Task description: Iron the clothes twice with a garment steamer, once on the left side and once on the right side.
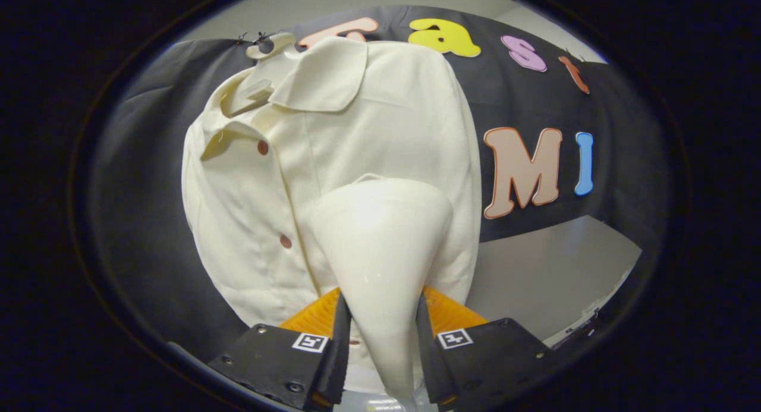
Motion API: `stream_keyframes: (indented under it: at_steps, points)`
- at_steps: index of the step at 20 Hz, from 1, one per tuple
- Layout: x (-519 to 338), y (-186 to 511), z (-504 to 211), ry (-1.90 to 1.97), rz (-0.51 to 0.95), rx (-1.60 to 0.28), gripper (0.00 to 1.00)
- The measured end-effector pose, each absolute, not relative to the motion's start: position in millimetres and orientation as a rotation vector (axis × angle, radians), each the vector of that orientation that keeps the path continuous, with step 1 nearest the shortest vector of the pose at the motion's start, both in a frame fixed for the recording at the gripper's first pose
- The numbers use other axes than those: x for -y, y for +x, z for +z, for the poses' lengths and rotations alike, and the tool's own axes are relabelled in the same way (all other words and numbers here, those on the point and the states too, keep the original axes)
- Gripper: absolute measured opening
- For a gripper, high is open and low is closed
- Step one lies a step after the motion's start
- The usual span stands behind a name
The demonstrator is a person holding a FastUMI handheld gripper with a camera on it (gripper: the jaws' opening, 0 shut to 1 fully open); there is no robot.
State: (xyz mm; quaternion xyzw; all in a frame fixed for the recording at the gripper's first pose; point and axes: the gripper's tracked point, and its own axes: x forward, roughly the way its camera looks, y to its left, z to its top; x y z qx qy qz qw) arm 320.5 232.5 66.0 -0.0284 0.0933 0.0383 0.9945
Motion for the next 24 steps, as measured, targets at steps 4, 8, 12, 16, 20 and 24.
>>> stream_keyframes:
  at_steps: [4, 8, 12, 16, 20, 24]
  points:
    - [-228.4, 326.1, 23.6, -0.078, 0.068, -0.250, 0.52]
    - [-224.1, 331.3, -16.2, -0.081, 0.052, -0.309, 0.53]
    - [-216.7, 334.1, -52.4, -0.041, 0.036, -0.374, 0.53]
    - [-202.0, 338.5, -80.7, -0.020, 0.014, -0.401, 0.53]
    - [-192.8, 338.1, -109.1, 0.015, -0.004, -0.437, 0.53]
    - [-181.3, 337.6, -153.5, 0.004, -0.027, -0.504, 0.53]
